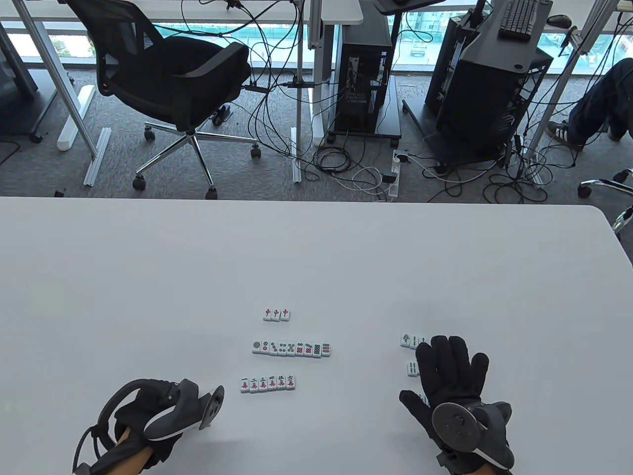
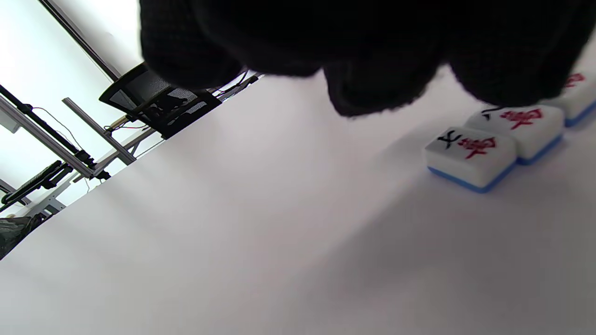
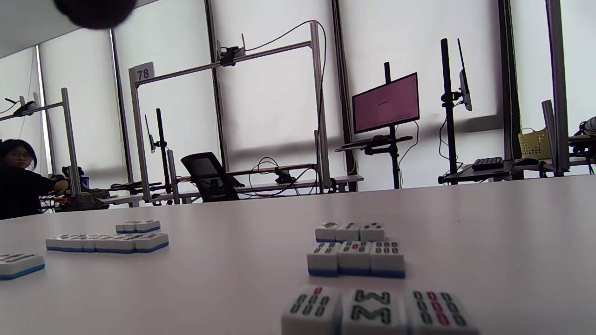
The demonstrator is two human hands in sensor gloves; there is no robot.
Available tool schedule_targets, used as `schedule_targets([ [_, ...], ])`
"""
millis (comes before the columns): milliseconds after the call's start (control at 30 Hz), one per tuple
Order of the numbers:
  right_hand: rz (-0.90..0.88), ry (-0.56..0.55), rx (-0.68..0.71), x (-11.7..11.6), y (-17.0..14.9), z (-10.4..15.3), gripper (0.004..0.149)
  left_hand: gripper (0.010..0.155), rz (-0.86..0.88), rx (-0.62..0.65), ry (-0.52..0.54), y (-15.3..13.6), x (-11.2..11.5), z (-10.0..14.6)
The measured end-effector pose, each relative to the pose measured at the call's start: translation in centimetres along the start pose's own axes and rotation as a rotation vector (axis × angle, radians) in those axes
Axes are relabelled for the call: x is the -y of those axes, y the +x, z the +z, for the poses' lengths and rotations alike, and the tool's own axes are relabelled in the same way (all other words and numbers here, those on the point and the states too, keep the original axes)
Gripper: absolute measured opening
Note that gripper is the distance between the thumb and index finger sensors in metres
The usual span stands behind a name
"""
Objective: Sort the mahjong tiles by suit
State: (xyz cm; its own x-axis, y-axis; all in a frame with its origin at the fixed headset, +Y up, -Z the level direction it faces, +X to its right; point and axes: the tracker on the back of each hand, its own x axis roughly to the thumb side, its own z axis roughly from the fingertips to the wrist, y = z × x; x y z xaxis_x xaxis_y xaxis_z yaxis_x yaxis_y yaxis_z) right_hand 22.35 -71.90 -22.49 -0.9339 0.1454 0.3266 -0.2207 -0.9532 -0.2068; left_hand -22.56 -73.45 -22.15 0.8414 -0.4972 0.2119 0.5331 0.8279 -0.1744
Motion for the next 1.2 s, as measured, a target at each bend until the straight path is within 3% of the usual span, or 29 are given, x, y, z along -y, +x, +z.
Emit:
schedule_targets([
  [333,0.032,0.012,-0.006,-0.3,0.2,0.0,0.083,0.066,0.01,0.047,-0.006,1.4,2.3,-0.4],
  [567,0.046,0.019,-0.011,-0.4,0.3,0.0,0.083,0.061,-0.055,0.054,0.022,1.0,2.0,-0.6],
  [667,0.033,0.013,-0.01,-0.3,0.2,0.0,0.082,0.061,-0.067,0.012,0.044,0.3,0.9,-1.1],
  [833,0.015,0.007,-0.005,-0.2,0.2,0.0,0.082,0.061,0.065,0.023,0.073,1.2,-2.4,-2.8],
  [1033,-0.011,-0.003,0.012,-0.1,0.3,0.1,0.082,0.06,0.099,0.099,0.184,6.0,-7.7,-5.6],
  [1200,-0.044,-0.016,0.013,0.2,0.2,0.1,0.082,0.061,0.137,0.171,0.21,10.6,-10.3,-7.2],
])
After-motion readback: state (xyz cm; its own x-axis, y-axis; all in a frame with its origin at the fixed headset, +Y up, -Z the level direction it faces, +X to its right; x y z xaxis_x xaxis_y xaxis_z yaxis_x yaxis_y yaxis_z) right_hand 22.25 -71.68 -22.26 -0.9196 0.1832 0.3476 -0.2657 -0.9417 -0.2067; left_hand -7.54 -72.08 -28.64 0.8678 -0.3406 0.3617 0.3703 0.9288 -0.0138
